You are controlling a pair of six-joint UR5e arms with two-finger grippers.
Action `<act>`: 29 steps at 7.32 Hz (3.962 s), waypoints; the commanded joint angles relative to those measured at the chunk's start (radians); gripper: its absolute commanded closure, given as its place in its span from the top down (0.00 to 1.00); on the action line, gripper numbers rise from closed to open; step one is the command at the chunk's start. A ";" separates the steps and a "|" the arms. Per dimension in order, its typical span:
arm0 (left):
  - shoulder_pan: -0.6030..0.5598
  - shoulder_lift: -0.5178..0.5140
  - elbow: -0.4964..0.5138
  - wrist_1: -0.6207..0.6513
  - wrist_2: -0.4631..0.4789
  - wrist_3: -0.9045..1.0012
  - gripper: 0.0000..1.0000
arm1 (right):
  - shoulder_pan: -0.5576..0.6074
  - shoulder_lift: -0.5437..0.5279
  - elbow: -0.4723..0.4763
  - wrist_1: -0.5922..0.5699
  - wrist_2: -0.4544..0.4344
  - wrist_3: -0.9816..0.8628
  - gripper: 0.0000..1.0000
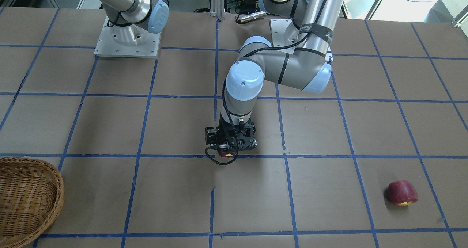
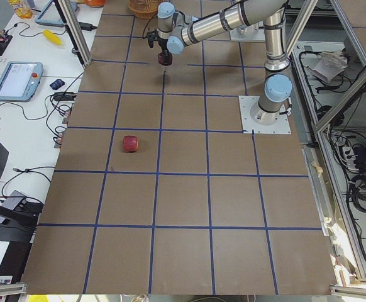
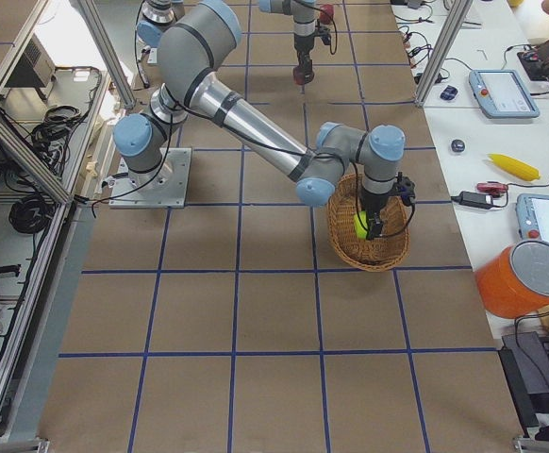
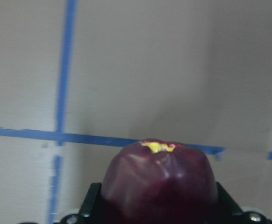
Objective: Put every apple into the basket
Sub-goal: 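Drop green apple in basket with right while left sets dark apple centrally, then move right gripper to the dark apple while left reaches red apple, then grasp the dark apple with right gripper while left grasps red apple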
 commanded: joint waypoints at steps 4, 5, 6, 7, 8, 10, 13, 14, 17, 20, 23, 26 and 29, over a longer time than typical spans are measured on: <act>-0.021 -0.019 0.040 0.029 0.004 0.034 1.00 | -0.010 0.068 -0.015 -0.008 0.003 -0.010 1.00; 0.020 -0.004 0.063 -0.028 0.006 0.050 1.00 | -0.010 0.061 -0.015 -0.003 -0.002 -0.010 1.00; 0.088 0.025 0.083 -0.124 0.003 0.115 1.00 | -0.010 0.048 -0.015 0.014 -0.002 -0.009 1.00; 0.172 0.064 0.096 -0.239 0.007 0.259 1.00 | -0.001 0.029 -0.013 0.027 -0.032 -0.034 1.00; 0.270 0.107 0.106 -0.314 0.004 0.357 1.00 | 0.014 -0.028 -0.012 0.113 -0.028 -0.033 1.00; 0.471 0.154 0.107 -0.410 0.018 0.663 1.00 | 0.113 -0.132 -0.004 0.259 -0.023 -0.019 1.00; 0.740 0.098 0.113 -0.372 0.156 1.085 1.00 | 0.374 -0.208 0.003 0.435 0.094 0.202 1.00; 0.745 0.069 0.115 -0.326 0.159 1.093 1.00 | 0.470 -0.211 0.000 0.468 0.104 0.273 0.95; 0.772 -0.049 0.190 -0.171 0.145 1.167 1.00 | 0.731 -0.152 0.007 0.378 0.180 0.529 1.00; 0.798 -0.146 0.290 -0.223 0.125 1.190 1.00 | 0.816 -0.058 0.008 0.341 0.250 0.707 1.00; 0.800 -0.212 0.301 -0.205 0.113 1.197 1.00 | 0.832 0.001 0.008 0.330 0.302 0.776 1.00; 0.800 -0.227 0.334 -0.218 0.110 1.205 0.83 | 0.832 0.011 0.061 0.324 0.308 0.787 1.00; 0.788 -0.211 0.325 -0.223 0.079 1.195 0.23 | 0.832 0.011 0.097 0.278 0.313 0.806 1.00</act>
